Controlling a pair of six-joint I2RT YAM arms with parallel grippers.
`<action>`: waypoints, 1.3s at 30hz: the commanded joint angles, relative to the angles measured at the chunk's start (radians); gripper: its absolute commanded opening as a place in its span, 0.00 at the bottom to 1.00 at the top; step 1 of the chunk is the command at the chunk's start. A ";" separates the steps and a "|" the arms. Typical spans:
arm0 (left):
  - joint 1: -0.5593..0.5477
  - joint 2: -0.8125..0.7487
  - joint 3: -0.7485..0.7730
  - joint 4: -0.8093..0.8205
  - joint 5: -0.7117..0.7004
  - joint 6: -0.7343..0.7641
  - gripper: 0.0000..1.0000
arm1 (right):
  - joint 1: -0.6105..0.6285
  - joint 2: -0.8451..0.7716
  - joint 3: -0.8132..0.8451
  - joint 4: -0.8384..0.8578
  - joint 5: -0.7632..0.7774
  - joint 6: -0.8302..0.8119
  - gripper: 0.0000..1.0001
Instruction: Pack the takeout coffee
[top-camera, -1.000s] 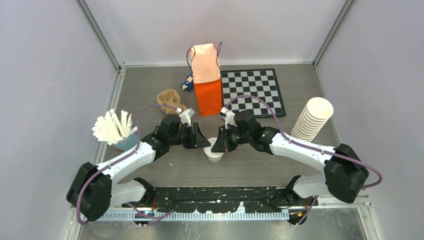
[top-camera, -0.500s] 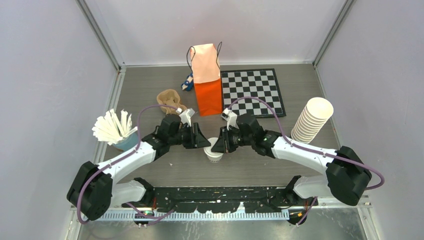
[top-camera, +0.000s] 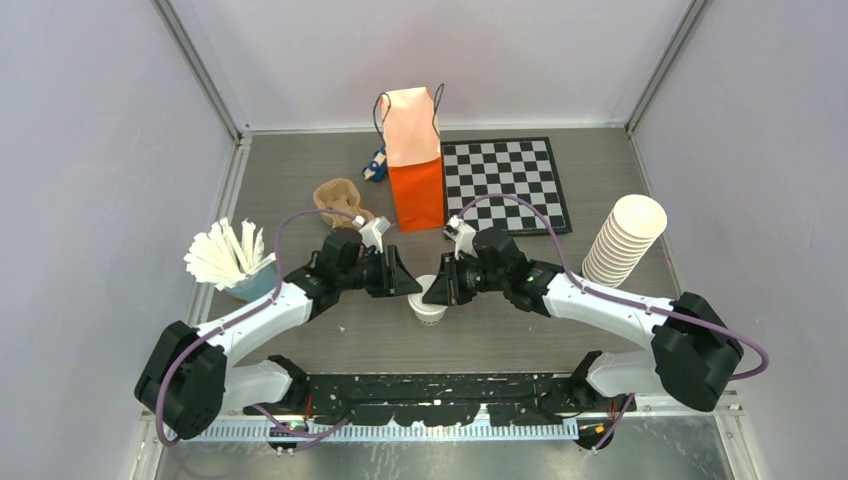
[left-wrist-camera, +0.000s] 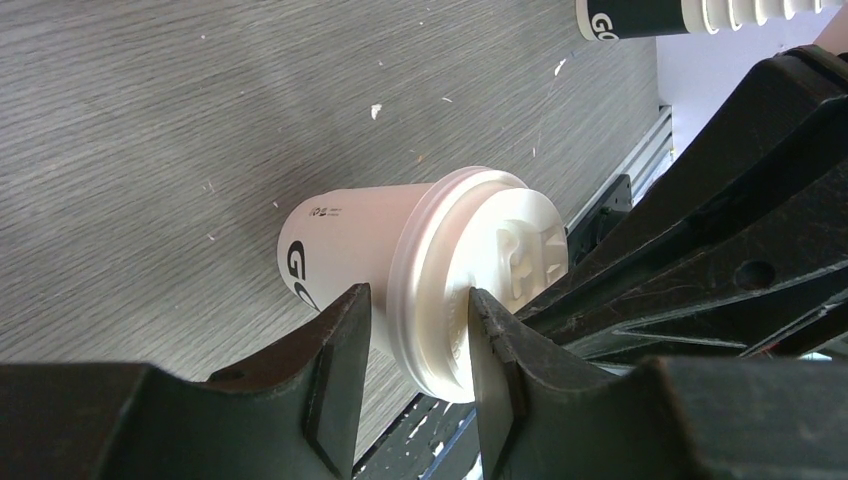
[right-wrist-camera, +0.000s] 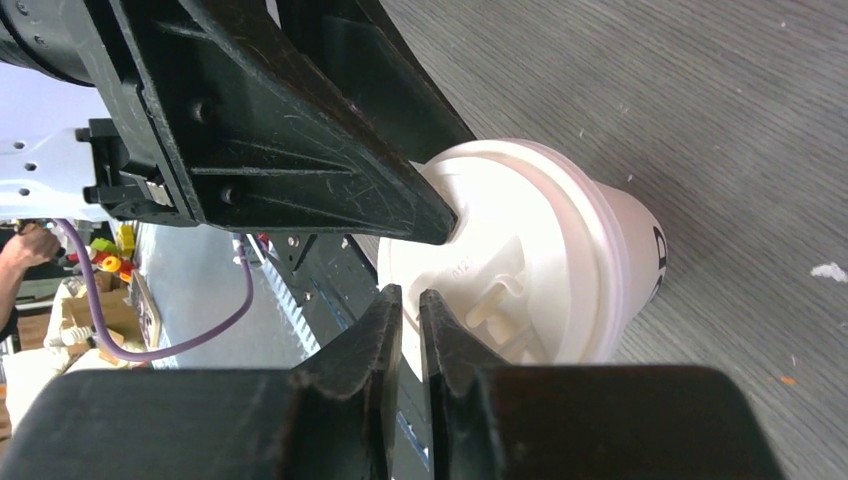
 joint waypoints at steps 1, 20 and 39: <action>-0.004 0.026 -0.003 -0.053 -0.040 0.037 0.40 | 0.000 0.018 0.055 -0.273 0.051 -0.049 0.20; -0.023 0.009 0.003 0.063 0.035 -0.017 0.46 | 0.001 -0.046 0.352 -0.615 0.325 -0.196 0.59; -0.023 -0.102 0.065 -0.101 -0.052 0.055 0.57 | -0.006 0.104 0.391 -0.578 0.261 -0.255 0.38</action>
